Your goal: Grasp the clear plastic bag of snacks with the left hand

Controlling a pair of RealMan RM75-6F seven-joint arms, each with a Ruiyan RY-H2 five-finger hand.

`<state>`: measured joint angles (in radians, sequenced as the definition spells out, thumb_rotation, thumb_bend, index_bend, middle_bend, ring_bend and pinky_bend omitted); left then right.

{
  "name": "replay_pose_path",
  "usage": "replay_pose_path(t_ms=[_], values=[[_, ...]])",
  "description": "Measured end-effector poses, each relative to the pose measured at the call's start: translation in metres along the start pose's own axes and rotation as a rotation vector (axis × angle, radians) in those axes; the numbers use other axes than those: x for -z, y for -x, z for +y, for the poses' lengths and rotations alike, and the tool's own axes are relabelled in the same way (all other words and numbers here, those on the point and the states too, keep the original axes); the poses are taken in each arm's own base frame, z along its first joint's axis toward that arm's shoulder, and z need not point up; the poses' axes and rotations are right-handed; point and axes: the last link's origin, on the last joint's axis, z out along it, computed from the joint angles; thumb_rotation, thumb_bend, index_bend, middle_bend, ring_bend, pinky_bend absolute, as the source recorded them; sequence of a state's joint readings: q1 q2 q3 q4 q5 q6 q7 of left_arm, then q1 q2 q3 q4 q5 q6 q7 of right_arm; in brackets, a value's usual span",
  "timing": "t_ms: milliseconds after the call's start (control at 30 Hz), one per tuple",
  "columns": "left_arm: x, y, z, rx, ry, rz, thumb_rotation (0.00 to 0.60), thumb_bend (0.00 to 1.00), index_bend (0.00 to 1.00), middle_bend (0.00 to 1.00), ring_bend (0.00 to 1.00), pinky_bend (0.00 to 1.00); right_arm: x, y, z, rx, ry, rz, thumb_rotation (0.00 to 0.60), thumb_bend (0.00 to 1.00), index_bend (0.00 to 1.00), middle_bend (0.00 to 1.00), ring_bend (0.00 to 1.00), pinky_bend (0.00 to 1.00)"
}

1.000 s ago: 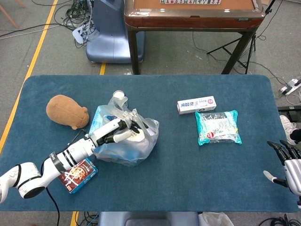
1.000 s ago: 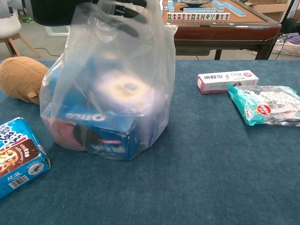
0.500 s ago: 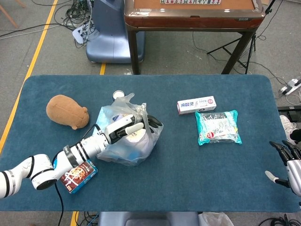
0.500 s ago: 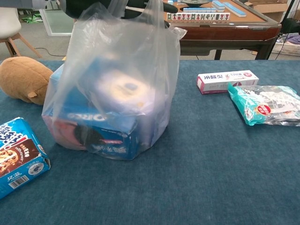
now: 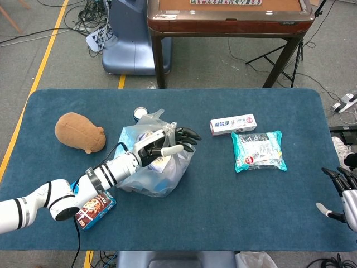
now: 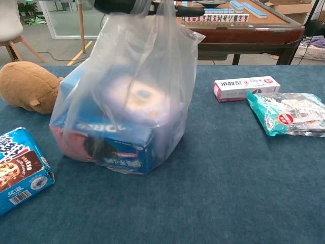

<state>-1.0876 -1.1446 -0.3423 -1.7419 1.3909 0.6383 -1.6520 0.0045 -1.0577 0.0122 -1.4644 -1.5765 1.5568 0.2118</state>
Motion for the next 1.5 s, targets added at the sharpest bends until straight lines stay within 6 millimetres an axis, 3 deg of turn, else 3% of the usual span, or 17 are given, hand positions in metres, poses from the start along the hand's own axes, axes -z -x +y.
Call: replay_pose_path(t_ms=[167,233,400,500,833,1067,1200,1500], values=[[0.004,0.006,0.004,0.087,0.004,-0.016,0.599,0.15,0.26,0.23,0.21,0.27,-0.001,0.000,0.000,0.000,-0.003,0.002,0.600,0.13,0.17,0.23,0.10,0.17],[0.005,0.008,0.006,0.125,-0.001,-0.021,0.600,0.15,0.26,0.23,0.22,0.30,-0.001,0.000,-0.001,-0.001,-0.005,0.002,0.600,0.13,0.17,0.23,0.10,0.17],[0.007,0.013,0.008,0.243,-0.025,-0.028,0.600,0.15,0.30,0.30,0.31,0.54,-0.002,0.000,-0.001,-0.003,-0.007,0.001,0.600,0.13,0.17,0.23,0.10,0.17],[0.008,0.017,0.009,0.285,-0.056,-0.034,0.600,0.15,0.32,0.33,0.34,0.61,-0.002,0.000,-0.001,-0.002,-0.006,0.002,0.600,0.13,0.17,0.23,0.10,0.17],[0.007,0.023,0.016,0.284,-0.118,-0.036,0.600,0.17,0.49,0.54,0.55,0.98,-0.001,-0.001,-0.001,-0.003,-0.002,0.009,0.600,0.13,0.17,0.23,0.10,0.17],[0.011,0.018,0.027,0.267,-0.104,-0.004,0.600,0.29,0.65,0.76,0.79,1.00,0.000,-0.001,-0.001,-0.007,-0.003,0.014,0.600,0.13,0.17,0.23,0.10,0.17],[0.017,0.017,0.034,0.265,-0.087,0.016,0.600,0.35,0.67,0.80,0.84,1.00,0.000,-0.001,-0.002,-0.008,-0.008,0.016,0.600,0.13,0.17,0.23,0.10,0.17],[0.045,0.013,0.060,0.254,0.004,0.052,0.600,0.36,0.67,0.81,0.85,1.00,0.005,-0.003,-0.003,-0.009,-0.010,0.025,0.600,0.13,0.17,0.23,0.10,0.17]])
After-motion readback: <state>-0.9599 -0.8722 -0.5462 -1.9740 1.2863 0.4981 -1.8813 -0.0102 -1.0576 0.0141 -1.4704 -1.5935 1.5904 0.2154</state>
